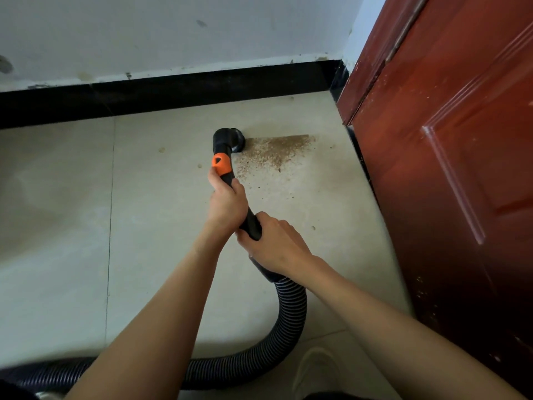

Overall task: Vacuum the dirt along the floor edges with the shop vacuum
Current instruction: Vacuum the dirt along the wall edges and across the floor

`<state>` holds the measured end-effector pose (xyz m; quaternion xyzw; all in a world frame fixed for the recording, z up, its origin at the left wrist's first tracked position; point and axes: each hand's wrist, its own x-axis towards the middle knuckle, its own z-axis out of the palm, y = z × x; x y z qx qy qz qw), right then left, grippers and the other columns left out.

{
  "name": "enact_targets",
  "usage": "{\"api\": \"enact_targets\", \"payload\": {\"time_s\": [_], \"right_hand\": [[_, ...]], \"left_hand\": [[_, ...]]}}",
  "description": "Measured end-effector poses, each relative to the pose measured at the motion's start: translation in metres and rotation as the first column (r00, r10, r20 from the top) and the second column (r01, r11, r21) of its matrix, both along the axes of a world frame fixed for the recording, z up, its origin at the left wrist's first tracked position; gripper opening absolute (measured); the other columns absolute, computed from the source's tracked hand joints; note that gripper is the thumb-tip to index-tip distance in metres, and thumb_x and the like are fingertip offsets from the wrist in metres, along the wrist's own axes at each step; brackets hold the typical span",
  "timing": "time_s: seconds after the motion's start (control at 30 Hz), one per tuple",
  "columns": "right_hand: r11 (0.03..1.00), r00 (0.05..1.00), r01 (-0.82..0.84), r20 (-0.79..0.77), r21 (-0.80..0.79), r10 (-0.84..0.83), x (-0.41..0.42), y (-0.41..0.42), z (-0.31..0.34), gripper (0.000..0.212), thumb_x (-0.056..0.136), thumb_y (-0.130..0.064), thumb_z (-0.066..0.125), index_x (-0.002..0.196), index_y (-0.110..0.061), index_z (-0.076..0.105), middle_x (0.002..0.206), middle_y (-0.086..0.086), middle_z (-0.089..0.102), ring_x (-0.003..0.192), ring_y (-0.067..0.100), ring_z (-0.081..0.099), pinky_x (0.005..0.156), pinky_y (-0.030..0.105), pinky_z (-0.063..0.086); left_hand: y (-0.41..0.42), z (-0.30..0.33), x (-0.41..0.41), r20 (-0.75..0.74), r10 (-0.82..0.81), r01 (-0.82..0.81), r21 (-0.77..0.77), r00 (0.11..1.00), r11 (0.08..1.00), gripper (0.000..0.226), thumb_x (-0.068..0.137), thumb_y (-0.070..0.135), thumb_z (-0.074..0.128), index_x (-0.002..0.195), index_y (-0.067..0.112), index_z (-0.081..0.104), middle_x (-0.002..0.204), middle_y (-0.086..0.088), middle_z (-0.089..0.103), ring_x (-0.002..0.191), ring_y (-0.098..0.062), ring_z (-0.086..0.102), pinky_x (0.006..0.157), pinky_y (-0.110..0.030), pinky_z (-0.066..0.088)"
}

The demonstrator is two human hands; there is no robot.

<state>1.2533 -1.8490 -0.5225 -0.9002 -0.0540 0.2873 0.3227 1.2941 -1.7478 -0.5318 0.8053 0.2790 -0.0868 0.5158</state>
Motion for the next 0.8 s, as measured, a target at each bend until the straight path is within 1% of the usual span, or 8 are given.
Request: {"api": "enact_targets", "payload": {"time_s": [0.2, 0.3, 0.4, 0.5, 0.6, 0.67, 0.73, 0.8], "right_hand": [[0.994, 0.994, 0.108, 0.014, -0.005, -0.108, 0.002, -0.027, -0.001, 0.033, 0.091, -0.051, 0.049, 0.091, -0.018, 0.050, 0.085, 0.003, 0.065, 0.077, 0.026, 0.061, 0.062, 0.034, 0.043], [0.985, 0.985, 0.172, 0.022, -0.015, -0.171, 0.003, -0.042, -0.002, 0.033, 0.090, -0.052, 0.049, 0.092, -0.019, 0.052, 0.090, 0.004, 0.066, 0.083, 0.028, 0.061, 0.067, 0.035, 0.045], [0.969, 0.969, 0.244, 0.030, -0.023, -0.244, 0.006, -0.059, -0.002, 0.033, 0.090, -0.052, 0.050, 0.095, -0.019, 0.053, 0.091, 0.003, 0.065, 0.085, 0.028, 0.060, 0.069, 0.034, 0.045], [0.953, 0.952, 0.304, 0.028, 0.000, -0.303, 0.009, -0.073, -0.003, 0.033, 0.091, -0.050, 0.050, 0.096, -0.018, 0.055, 0.090, 0.003, 0.065, 0.085, 0.027, 0.061, 0.072, 0.035, 0.048], [0.936, 0.935, 0.352, 0.032, 0.016, -0.353, 0.012, -0.083, -0.004, 0.032, 0.091, -0.050, 0.051, 0.095, -0.018, 0.054, 0.088, 0.002, 0.064, 0.083, 0.026, 0.061, 0.073, 0.036, 0.049], [0.926, 0.925, 0.377, 0.036, 0.023, -0.377, 0.011, -0.087, -0.005, 0.033, 0.091, -0.050, 0.051, 0.095, -0.017, 0.054, 0.088, 0.003, 0.064, 0.083, 0.026, 0.061, 0.073, 0.037, 0.049], [0.925, 0.924, 0.380, 0.040, 0.018, -0.381, 0.009, -0.087, -0.006, 0.034, 0.091, -0.050, 0.051, 0.097, -0.016, 0.055, 0.089, 0.004, 0.064, 0.084, 0.027, 0.061, 0.074, 0.037, 0.050], [0.926, 0.925, 0.378, 0.046, 0.012, -0.378, 0.006, -0.086, -0.006, 0.035, 0.090, -0.050, 0.051, 0.098, -0.016, 0.055, 0.090, 0.005, 0.065, 0.084, 0.028, 0.062, 0.074, 0.038, 0.051]], "left_hand": [[-0.029, -0.003, 0.013, 0.005, -0.084, 0.084, -0.020, 0.996, 0.996, 0.050, 0.100, 0.018, 0.030, 0.145, 0.013, 0.010, 0.068, -0.005, 0.046, 0.056, -0.017, 0.045, 0.051, -0.029, 0.032], [-0.047, -0.004, 0.020, 0.016, -0.138, 0.138, -0.017, 0.990, 0.990, 0.050, 0.100, 0.018, 0.030, 0.145, 0.011, 0.010, 0.070, -0.007, 0.047, 0.057, -0.018, 0.045, 0.052, -0.030, 0.033], [-0.069, -0.005, 0.028, 0.037, -0.195, 0.195, 0.005, 0.980, 0.981, 0.052, 0.100, 0.017, 0.032, 0.146, 0.008, 0.010, 0.070, -0.007, 0.046, 0.060, -0.024, 0.047, 0.056, -0.030, 0.035], [-0.089, -0.005, 0.037, 0.031, -0.254, 0.254, 0.002, 0.967, 0.967, 0.053, 0.100, 0.017, 0.032, 0.146, 0.007, 0.010, 0.084, -0.018, 0.051, 0.067, -0.028, 0.048, 0.062, -0.033, 0.036], [-0.102, -0.004, 0.043, 0.020, -0.308, 0.309, -0.012, 0.951, 0.951, 0.049, 0.099, 0.016, 0.032, 0.144, 0.006, 0.014, 0.100, -0.033, 0.057, 0.071, -0.036, 0.051, 0.062, -0.033, 0.034], [-0.106, -0.003, 0.046, 0.020, -0.335, 0.335, -0.007, 0.942, 0.942, 0.049, 0.099, 0.015, 0.032, 0.143, 0.006, 0.015, 0.104, -0.033, 0.058, 0.071, -0.034, 0.051, 0.061, -0.032, 0.034], [-0.107, -0.003, 0.045, 0.029, -0.347, 0.347, -0.002, 0.937, 0.938, 0.049, 0.099, 0.015, 0.032, 0.144, 0.007, 0.014, 0.090, -0.025, 0.058, 0.067, -0.033, 0.052, 0.057, -0.030, 0.034], [-0.106, -0.004, 0.043, 0.030, -0.353, 0.353, -0.001, 0.935, 0.936, 0.050, 0.099, 0.016, 0.032, 0.145, 0.009, 0.013, 0.072, -0.010, 0.048, 0.058, -0.021, 0.047, 0.049, -0.029, 0.031]]}}
